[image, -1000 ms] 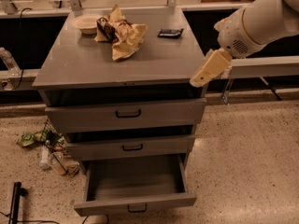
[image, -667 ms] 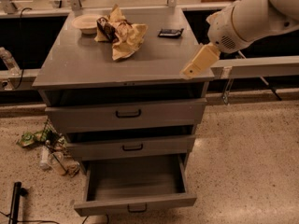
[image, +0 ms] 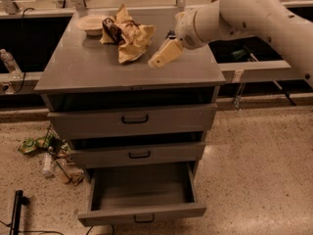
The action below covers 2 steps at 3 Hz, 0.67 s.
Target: Place brown chip bag into bottom drawer
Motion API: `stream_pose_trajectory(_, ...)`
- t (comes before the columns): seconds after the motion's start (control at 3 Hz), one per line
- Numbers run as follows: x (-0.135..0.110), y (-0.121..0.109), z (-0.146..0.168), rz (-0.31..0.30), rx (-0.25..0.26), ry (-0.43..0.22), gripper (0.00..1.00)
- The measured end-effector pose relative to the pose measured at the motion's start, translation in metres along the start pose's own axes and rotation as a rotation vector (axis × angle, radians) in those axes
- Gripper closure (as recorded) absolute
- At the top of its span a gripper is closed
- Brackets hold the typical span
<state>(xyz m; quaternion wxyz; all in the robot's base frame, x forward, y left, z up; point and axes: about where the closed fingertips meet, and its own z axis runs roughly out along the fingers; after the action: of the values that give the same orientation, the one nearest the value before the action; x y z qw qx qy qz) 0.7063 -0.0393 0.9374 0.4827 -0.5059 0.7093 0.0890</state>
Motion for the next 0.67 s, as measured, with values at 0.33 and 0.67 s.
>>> stream_pose_trajectory(0.33, -0.0092, -0.0067, 0.0520, 0.011, -0.050, -0.062, 0.00)
stream_pose_trajectory(0.67, -0.0102, -0.0116, 0.0575, 0.016, -0.048, -0.073, 0.00)
